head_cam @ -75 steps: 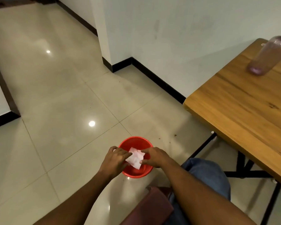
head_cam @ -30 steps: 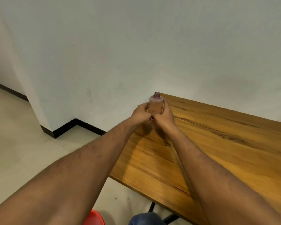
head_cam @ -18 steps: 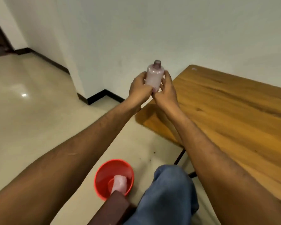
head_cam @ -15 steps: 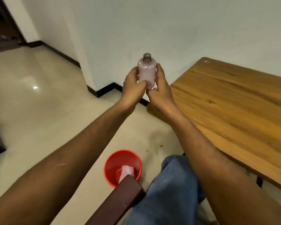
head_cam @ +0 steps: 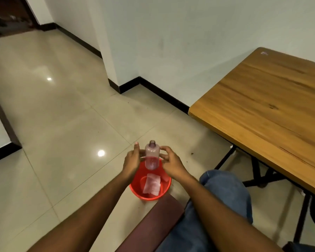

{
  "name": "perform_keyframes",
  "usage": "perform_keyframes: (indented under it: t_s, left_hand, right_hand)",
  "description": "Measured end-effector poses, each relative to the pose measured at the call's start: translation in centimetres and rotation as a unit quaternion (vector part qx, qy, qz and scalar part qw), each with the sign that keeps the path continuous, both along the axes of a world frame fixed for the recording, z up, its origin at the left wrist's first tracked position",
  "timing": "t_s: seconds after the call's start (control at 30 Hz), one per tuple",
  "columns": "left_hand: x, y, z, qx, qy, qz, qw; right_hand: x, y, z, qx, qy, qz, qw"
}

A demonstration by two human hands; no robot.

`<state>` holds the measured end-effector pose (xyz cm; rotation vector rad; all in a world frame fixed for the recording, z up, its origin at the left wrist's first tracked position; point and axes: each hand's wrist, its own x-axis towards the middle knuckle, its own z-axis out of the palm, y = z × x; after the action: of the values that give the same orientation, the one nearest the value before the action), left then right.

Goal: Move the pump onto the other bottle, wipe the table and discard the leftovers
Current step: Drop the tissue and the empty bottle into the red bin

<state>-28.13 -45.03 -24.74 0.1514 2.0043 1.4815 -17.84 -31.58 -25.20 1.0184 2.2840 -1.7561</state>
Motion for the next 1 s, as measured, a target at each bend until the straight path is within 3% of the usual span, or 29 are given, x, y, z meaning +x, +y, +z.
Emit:
perform_keyframes:
  t_s: [0.2, 0.33, 0.53, 0.8, 0.9, 1.0]
  left_hand:
    - [-0.5, -0.6, -6.9, -0.082, 0.012, 0.014, 0.996]
    - [0.0, -0.6, -7.2, -0.17, 0.064, 0.017, 0.983]
    - [-0.2, -0.8, -6.0, -0.201, 0.125, 0.019, 0.971]
    - [1.7, 2.5, 2.6, -0.073, 0.174, 0.021, 0.982]
    - [4.1, 5.7, 8.4, 0.052, 0.235, 0.004, 0.971]
    - [5.9, 8.7, 14.0, 0.185, 0.335, 0.004, 0.924]
  right_hand:
    - [-0.6, 0.2, -3.0, 0.01, -0.078, 0.06, 0.995]
    - [-0.4, 0.2, -4.1, 0.051, -0.13, 0.101, 0.985]
    - [0.6, 0.6, -1.8, 0.107, -0.098, 0.077, 0.986]
    - [3.3, 0.8, 5.3, 0.215, 0.085, -0.017, 0.973]
    - [6.5, 1.1, 11.3, 0.351, 0.163, -0.064, 0.92]
    - [9.7, 0.5, 17.0, 0.451, 0.255, -0.127, 0.846]
